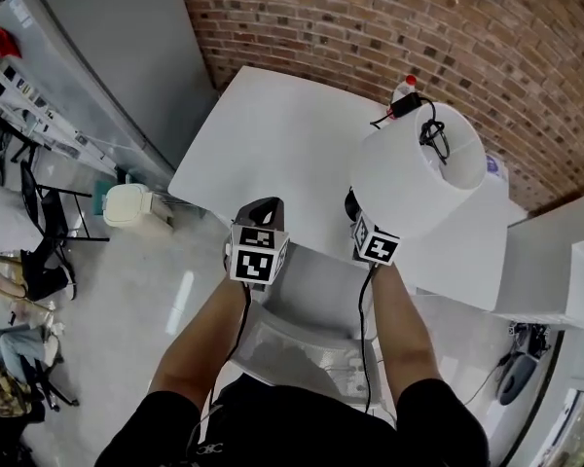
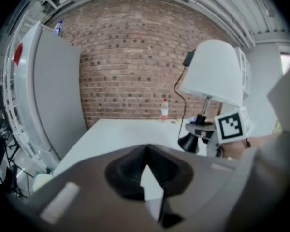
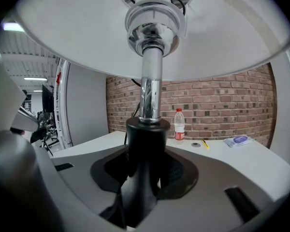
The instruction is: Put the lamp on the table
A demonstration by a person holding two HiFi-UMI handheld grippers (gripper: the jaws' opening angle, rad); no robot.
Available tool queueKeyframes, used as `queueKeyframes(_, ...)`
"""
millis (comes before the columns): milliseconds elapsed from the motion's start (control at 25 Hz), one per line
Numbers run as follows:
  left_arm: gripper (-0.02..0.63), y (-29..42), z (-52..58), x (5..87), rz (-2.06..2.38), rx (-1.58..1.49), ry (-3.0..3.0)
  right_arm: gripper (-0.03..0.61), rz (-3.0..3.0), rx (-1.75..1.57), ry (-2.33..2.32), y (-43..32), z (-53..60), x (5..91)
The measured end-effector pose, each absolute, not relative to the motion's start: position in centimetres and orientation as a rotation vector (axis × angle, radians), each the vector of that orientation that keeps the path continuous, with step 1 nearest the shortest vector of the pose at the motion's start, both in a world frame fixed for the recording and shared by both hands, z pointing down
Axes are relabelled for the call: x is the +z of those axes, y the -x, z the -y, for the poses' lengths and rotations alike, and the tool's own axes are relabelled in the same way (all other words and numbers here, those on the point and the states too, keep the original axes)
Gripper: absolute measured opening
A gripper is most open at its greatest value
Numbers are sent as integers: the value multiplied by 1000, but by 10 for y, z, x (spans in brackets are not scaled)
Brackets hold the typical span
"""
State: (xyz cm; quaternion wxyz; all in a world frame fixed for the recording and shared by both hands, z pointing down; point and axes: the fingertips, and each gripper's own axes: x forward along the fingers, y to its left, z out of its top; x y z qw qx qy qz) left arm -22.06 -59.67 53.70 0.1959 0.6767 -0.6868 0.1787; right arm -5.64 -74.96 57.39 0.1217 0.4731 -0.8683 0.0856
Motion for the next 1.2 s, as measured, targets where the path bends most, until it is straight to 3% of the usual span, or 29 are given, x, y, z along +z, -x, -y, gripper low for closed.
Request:
queueKeyframes(520, 2, 243, 626, 593, 1900, 555, -1852, 130, 2442, 170, -1358, 88, 815, 660)
queueKeyframes(1200, 2, 242, 618, 622, 1857, 601, -1828, 132, 2465, 175, -1394, 87, 820, 683)
